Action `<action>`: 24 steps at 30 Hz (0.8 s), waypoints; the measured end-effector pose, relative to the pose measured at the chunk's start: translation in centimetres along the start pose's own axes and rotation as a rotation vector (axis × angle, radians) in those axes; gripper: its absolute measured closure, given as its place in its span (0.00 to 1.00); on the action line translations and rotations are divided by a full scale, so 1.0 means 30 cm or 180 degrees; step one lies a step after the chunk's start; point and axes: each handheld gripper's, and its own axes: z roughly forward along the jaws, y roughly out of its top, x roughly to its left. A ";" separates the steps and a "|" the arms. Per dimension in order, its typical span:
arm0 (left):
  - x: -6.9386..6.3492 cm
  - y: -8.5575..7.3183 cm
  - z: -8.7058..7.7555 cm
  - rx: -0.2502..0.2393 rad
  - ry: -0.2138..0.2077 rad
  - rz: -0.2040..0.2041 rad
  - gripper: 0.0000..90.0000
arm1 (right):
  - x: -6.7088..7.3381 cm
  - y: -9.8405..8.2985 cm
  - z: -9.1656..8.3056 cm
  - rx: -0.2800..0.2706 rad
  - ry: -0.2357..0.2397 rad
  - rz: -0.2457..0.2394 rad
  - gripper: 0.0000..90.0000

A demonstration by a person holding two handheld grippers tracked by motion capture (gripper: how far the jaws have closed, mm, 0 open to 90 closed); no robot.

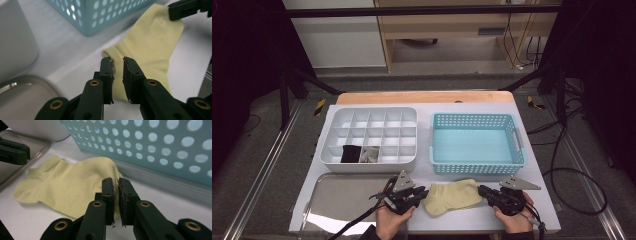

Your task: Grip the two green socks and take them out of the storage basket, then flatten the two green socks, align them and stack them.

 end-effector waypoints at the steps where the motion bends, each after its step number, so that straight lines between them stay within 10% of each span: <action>1: -0.010 0.007 0.001 -0.0012 -0.0019 0.0029 0.89 | 0.002 0.003 -0.002 -0.0007 -0.0004 0.0000 0.93; 24: -0.108 0.032 0.231 0.0208 -0.0228 -0.0007 0.98 | 0.030 0.023 -0.010 -0.0051 0.0087 -0.0091 0.93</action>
